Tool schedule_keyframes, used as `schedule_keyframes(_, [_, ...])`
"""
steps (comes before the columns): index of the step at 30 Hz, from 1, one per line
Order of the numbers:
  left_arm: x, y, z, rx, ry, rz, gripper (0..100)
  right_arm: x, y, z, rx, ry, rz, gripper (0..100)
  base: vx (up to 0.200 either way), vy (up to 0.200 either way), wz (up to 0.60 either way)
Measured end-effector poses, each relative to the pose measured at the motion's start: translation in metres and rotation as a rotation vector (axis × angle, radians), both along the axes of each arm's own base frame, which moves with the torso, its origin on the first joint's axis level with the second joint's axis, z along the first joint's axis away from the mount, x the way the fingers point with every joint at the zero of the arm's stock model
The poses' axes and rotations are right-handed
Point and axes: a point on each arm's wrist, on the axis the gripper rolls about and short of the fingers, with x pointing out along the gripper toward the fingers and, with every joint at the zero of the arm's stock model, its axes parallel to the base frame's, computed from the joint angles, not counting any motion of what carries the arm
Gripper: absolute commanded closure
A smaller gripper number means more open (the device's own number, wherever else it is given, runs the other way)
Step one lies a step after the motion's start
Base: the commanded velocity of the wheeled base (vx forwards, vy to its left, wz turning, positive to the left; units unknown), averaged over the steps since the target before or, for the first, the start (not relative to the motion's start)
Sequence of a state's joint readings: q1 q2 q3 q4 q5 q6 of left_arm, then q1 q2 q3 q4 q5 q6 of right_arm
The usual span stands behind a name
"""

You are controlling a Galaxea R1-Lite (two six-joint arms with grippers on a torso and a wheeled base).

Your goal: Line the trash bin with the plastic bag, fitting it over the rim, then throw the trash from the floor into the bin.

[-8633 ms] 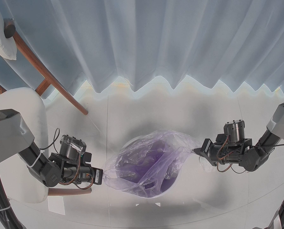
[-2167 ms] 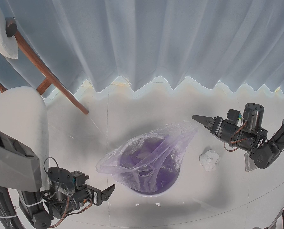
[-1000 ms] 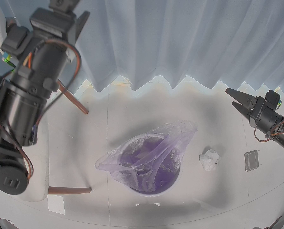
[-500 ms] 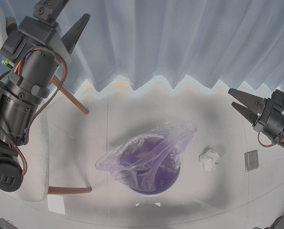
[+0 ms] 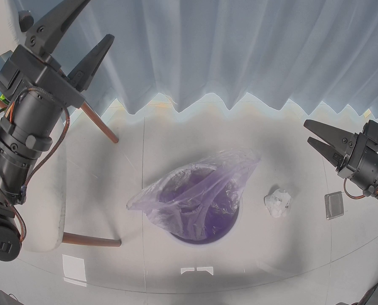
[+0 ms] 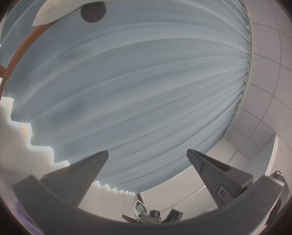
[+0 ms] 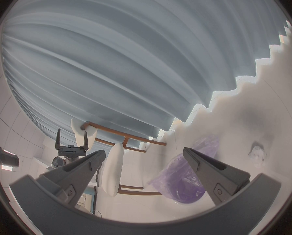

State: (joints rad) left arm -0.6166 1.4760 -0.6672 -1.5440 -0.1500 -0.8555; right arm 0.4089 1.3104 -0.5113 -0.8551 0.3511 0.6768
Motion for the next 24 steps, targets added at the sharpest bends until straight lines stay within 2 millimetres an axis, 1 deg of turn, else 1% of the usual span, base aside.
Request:
schedule_keyframes(10, [0.002, 0.0, -0.007, 0.071, -0.034, 0.059, 0, 0.0, 0.0, 0.0, -0.001, -0.001, -0.003, 0, 0.0, 0.0, 0.0])
schedule_keyframes(14, [0.005, -0.006, -0.003, 0.128, -0.113, 0.116, 0, 0.0, 0.0, 0.0, -0.002, -0.004, -0.002, 0, 0.0, 0.0, 0.0])
schedule_keyframes(19, [0.003, -0.019, -0.004, 0.237, -0.246, 0.186, 0, -0.001, -0.001, 0.0, -0.003, -0.006, -0.003, 0, 0.0, 0.0, 0.0])
schedule_keyframes(21, [0.002, -0.021, -0.007, 0.261, -0.262, 0.189, 0, -0.001, -0.001, 0.0, -0.003, -0.006, -0.004, 0, 0.0, 0.0, 0.0])
schedule_keyframes(24, [0.0, -0.021, -0.012, 0.271, -0.24, 0.165, 0, -0.001, -0.001, 0.001, -0.003, -0.009, -0.01, 0, 0.0, 0.0, 0.0])
